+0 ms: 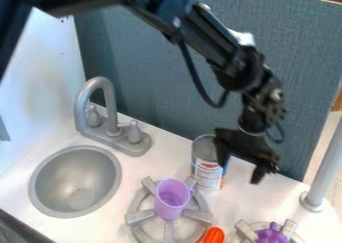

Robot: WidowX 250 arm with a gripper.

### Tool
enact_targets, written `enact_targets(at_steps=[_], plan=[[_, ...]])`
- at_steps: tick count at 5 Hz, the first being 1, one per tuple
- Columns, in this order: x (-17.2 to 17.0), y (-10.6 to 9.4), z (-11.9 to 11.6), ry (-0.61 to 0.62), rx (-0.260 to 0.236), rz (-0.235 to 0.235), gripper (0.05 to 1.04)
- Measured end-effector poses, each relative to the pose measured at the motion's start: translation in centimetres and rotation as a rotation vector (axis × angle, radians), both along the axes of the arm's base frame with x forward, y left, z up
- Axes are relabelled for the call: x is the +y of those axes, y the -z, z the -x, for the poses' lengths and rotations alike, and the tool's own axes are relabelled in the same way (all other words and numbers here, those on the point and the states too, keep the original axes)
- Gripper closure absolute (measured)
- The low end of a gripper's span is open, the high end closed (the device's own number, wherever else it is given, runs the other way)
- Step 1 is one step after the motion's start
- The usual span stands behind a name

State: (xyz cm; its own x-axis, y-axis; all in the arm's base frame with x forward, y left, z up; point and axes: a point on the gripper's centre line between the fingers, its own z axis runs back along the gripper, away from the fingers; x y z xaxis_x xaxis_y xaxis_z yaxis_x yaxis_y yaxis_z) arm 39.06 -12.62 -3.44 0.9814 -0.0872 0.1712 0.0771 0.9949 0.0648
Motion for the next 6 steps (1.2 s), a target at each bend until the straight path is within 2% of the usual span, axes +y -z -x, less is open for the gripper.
enact_targets(at_steps=[1, 2, 3, 4, 5, 6], plan=[[2.1, -0.2, -0.7, -0.037, -0.003, -0.001, 0.083], [2.4, -0.4, -0.8, -0.033, 0.003, -0.018, 0.083], [3.4, 0.0, -0.6, -0.049, 0.012, -0.015, 0.083], [3.5, -2.4, 0.4, -0.061, -0.010, 0.019, 0.083], [4.2, -4.4, 3.1, -0.063, 0.044, 0.001, 0.083], [4.8, -4.1, 5.9, -0.055, 0.118, -0.010, 0.083]])
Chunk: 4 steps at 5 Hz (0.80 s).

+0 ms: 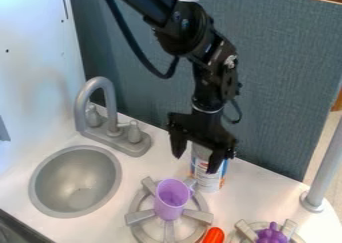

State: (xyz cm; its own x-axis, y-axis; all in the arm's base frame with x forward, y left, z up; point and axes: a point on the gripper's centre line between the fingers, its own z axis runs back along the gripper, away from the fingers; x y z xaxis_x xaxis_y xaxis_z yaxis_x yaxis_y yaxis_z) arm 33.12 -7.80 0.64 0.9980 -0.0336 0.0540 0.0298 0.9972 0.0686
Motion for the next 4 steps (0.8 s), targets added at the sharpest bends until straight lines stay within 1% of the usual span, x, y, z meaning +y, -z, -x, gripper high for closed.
enact_targets(at_steps=[1, 2, 3, 4], plan=[[1.0, 1.1, 2.8, 0.009, 0.078, -0.039, 0.083], [1.7, 2.3, 5.1, 0.028, 0.081, -0.042, 0.083], [-0.2, 2.6, 5.6, 0.085, 0.064, 0.000, 0.083], [-4.0, 3.1, 6.8, 0.186, 0.063, 0.042, 0.083]])
